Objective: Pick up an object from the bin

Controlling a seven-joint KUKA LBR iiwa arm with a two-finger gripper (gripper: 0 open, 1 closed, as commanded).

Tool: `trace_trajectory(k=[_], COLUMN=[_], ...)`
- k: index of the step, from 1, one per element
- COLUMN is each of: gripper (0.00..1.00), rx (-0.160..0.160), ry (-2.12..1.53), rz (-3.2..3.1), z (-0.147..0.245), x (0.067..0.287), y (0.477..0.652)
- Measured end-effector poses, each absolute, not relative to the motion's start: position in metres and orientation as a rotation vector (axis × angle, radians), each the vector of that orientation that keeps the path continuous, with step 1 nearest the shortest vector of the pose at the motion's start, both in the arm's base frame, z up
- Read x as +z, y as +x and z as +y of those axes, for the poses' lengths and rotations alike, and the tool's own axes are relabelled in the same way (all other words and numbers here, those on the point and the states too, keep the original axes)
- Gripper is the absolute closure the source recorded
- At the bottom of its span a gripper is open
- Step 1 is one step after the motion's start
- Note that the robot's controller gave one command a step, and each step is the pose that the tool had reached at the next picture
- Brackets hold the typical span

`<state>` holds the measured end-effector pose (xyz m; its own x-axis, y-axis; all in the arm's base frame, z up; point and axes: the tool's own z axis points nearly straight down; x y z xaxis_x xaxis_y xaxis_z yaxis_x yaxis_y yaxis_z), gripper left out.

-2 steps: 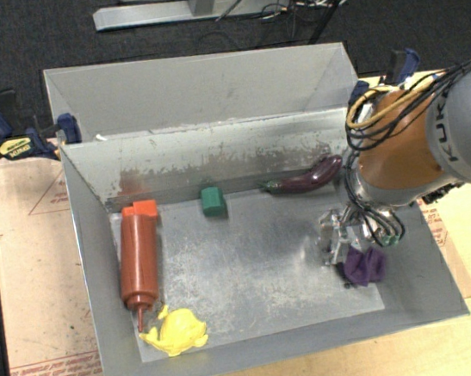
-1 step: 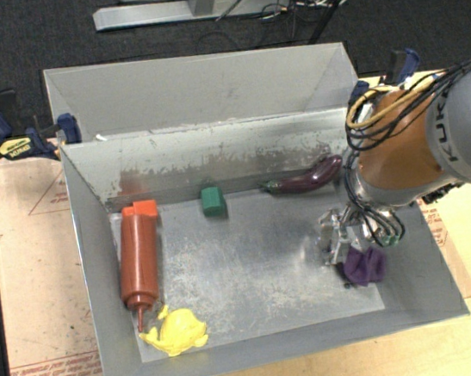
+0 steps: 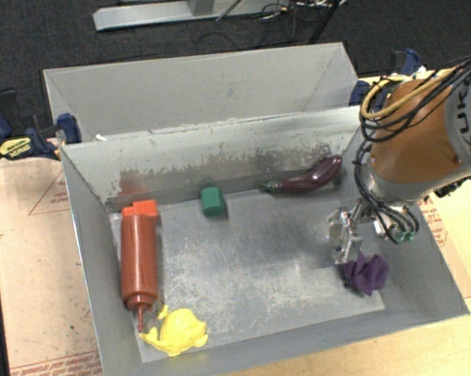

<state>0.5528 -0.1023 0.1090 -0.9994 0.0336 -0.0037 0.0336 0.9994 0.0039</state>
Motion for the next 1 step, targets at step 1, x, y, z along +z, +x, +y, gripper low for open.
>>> trace_trajectory(k=[1], gripper=[1.00], rx=[0.004], ry=[0.116], rz=[3.126], z=[-0.1096], x=[0.1694], y=[0.5900])
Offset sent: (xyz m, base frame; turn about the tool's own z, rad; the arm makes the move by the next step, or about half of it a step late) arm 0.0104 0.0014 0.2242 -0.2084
